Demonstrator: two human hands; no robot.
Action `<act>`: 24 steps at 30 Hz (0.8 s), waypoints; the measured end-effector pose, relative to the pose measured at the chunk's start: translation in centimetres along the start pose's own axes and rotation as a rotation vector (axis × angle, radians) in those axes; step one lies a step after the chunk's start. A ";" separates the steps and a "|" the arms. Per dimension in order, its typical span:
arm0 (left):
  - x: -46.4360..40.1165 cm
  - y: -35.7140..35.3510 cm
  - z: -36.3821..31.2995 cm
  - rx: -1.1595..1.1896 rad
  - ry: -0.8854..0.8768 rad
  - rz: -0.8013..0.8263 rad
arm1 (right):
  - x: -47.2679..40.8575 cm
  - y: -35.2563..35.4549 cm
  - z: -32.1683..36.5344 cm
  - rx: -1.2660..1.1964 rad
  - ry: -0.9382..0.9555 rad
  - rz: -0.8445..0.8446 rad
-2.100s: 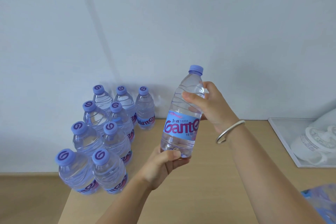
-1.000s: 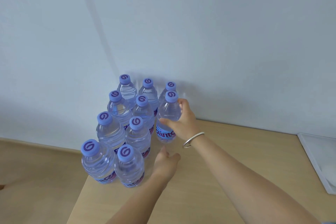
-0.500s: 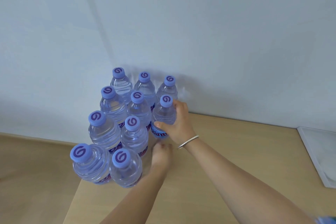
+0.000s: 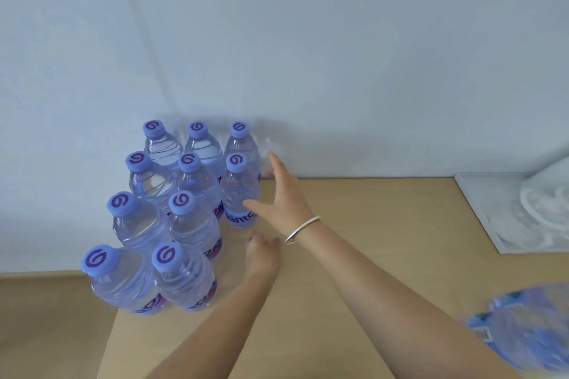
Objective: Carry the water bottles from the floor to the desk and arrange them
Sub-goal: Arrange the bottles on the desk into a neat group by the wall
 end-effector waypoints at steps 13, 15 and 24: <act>10.2 -16.6 2.0 -0.482 -0.224 0.618 | 14.6 18.1 -6.5 -0.018 -0.280 -0.438; 12.8 -18.9 2.3 -0.511 -0.246 0.734 | 18.4 21.0 -8.0 0.095 -0.323 -0.665; 18.6 -23.9 2.9 -0.507 -0.273 0.913 | 28.7 22.4 -18.5 0.100 -0.878 -0.907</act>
Point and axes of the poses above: each hand's wrist, its own x-axis away from the middle knuckle, its own y-axis out of the back of the hand, z = x × y, the point moved 7 cm from there along -x, towards the middle knuckle, and after that the axes turned 13 degrees about x, right-handed, at the moved point
